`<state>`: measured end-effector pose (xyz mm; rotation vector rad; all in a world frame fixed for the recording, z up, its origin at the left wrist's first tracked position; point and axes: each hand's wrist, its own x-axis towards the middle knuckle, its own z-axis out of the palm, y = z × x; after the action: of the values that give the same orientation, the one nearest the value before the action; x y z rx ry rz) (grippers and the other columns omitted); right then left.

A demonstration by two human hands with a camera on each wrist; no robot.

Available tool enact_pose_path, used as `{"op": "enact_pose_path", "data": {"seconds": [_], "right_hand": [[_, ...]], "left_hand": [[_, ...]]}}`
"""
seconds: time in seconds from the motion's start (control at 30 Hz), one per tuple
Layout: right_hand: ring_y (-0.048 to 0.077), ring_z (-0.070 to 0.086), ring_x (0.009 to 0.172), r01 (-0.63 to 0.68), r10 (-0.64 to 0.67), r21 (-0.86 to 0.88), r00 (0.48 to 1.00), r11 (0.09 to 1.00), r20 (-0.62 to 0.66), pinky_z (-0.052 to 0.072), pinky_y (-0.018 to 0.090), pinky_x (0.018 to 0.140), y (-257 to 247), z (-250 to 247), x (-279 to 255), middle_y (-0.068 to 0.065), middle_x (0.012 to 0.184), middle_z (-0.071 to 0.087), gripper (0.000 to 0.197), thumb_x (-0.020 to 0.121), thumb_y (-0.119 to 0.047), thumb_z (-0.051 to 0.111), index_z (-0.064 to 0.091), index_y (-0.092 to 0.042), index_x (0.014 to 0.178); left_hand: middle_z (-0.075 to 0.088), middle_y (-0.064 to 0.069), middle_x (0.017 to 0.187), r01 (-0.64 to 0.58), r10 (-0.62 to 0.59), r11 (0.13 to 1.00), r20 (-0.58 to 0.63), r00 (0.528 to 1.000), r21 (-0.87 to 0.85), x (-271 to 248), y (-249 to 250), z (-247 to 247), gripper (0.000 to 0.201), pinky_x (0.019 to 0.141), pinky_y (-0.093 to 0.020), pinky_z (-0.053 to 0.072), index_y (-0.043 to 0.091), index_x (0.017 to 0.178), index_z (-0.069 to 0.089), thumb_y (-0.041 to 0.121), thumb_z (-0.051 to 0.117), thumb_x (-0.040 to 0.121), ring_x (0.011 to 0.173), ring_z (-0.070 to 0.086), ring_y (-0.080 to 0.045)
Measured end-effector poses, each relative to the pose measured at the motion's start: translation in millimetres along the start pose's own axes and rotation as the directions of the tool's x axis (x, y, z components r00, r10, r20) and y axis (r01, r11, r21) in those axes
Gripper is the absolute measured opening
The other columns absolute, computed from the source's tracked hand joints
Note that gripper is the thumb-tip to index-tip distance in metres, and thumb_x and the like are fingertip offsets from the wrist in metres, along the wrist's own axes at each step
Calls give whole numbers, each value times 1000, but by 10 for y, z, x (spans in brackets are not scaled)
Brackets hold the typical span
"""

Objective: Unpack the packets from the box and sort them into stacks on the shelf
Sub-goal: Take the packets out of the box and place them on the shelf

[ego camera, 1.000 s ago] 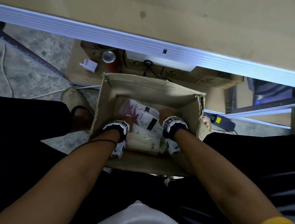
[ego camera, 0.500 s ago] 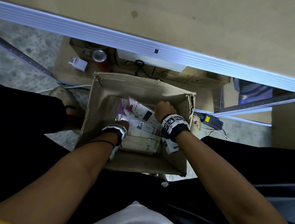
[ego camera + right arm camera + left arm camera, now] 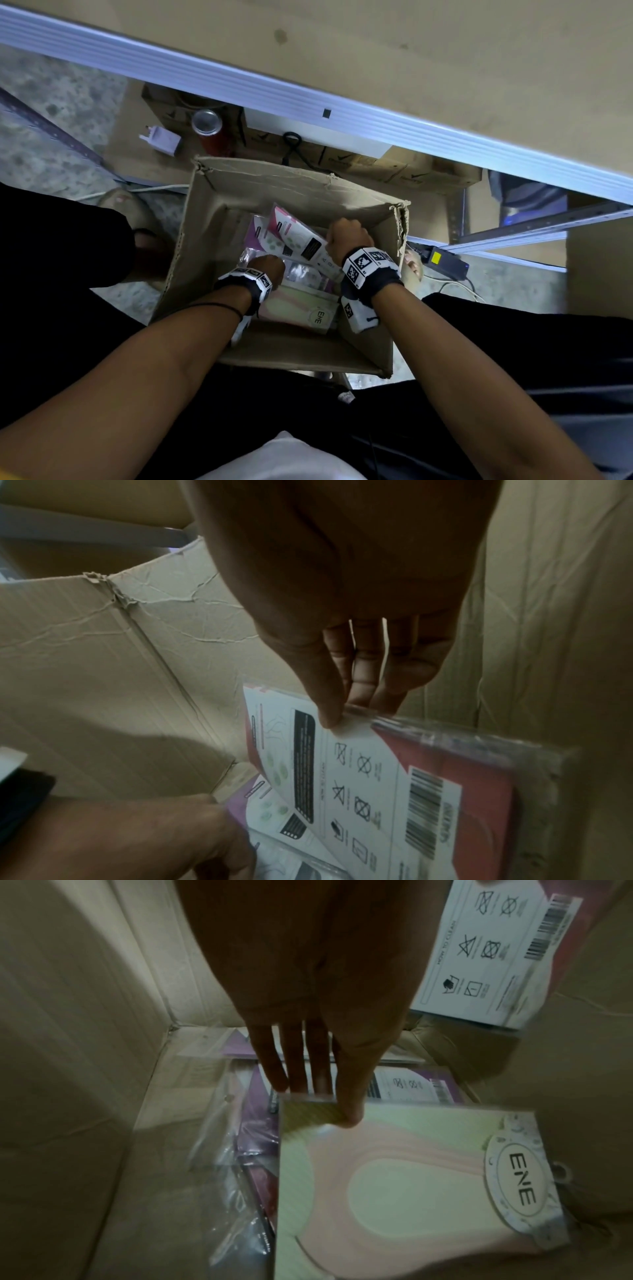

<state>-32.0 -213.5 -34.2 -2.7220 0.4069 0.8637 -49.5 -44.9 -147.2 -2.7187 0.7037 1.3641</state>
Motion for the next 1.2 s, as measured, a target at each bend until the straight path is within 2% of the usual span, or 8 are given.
{"op": "enact_pose_path", "data": {"seconds": [0.13, 0.27, 0.4, 0.53, 0.67, 0.93, 1.1, 1.2], "right_hand": [[35, 64, 106, 6, -6, -5, 1000, 1000, 3, 56, 41, 87, -8, 7, -11, 15, 114, 67, 21, 87, -12, 64, 70, -13, 107], [35, 64, 108, 13, -13, -23, 1000, 1000, 1, 55, 42, 89, -22, -7, -29, 15, 116, 66, 21, 88, -11, 64, 70, -12, 108], [35, 63, 110, 23, -23, -46, 1000, 999, -4, 54, 43, 91, -56, -63, -60, 15, 119, 65, 23, 88, -12, 65, 69, -11, 110], [36, 63, 108, 56, -59, -71, 997, 996, -39, 54, 44, 90, -118, -120, -102, 15, 118, 65, 23, 88, -11, 64, 68, -9, 110], [36, 64, 106, 83, -92, -103, 992, 991, -87, 54, 41, 88, -180, -173, -183, 15, 117, 65, 23, 89, -12, 63, 68, -9, 112], [36, 63, 106, 148, -181, -173, 964, 974, -193, 52, 40, 81, -295, -429, -555, 15, 114, 64, 20, 90, -13, 60, 65, -8, 108], [36, 65, 104, 195, -257, -240, 931, 951, -260, 56, 40, 85, -350, -709, -890, 16, 114, 66, 22, 89, -12, 60, 69, -7, 109], [34, 66, 100, 221, -288, -242, 913, 945, -289, 56, 43, 89, -383, -900, -1100, 15, 109, 67, 20, 86, -11, 61, 69, -9, 104]], "left_hand": [[68, -15, 121, -9, 11, 999, 56, 998, -36, -52, -16, 3, 24, 94, -39, 51, 3, 112, 71, 3, 62, 90, 113, 65, -30], [60, -16, 129, -25, 23, 993, -19, 1000, -116, -125, -65, -37, 34, 96, -35, 45, 7, 124, 61, 1, 62, 91, 117, 61, -30], [68, -18, 119, -28, 25, 985, -22, 999, -170, -227, -49, -228, 24, 95, -42, 54, 6, 107, 75, 3, 70, 84, 107, 67, -34], [72, -20, 110, -50, 50, 981, -4, 999, -189, -385, -57, -400, 20, 93, -42, 55, 2, 101, 77, 7, 73, 82, 100, 70, -34], [74, -18, 104, -66, 55, 984, -69, 996, -164, -613, -119, -539, 17, 90, -39, 56, 2, 95, 77, 4, 69, 81, 97, 71, -31], [69, -14, 124, -24, 4, 996, -211, 978, -88, -1181, -121, -1109, 26, 101, -31, 47, 4, 115, 72, 11, 64, 91, 115, 64, -27], [70, -8, 117, -29, 9, 998, -367, 930, -49, -1724, -136, -1445, 23, 79, -22, 44, 10, 112, 73, 17, 66, 92, 111, 65, -24], [75, -5, 100, -84, 65, 996, -428, 901, -26, -2067, -107, -1700, 14, 71, -22, 45, 10, 93, 78, 8, 66, 87, 95, 69, -25]]}}
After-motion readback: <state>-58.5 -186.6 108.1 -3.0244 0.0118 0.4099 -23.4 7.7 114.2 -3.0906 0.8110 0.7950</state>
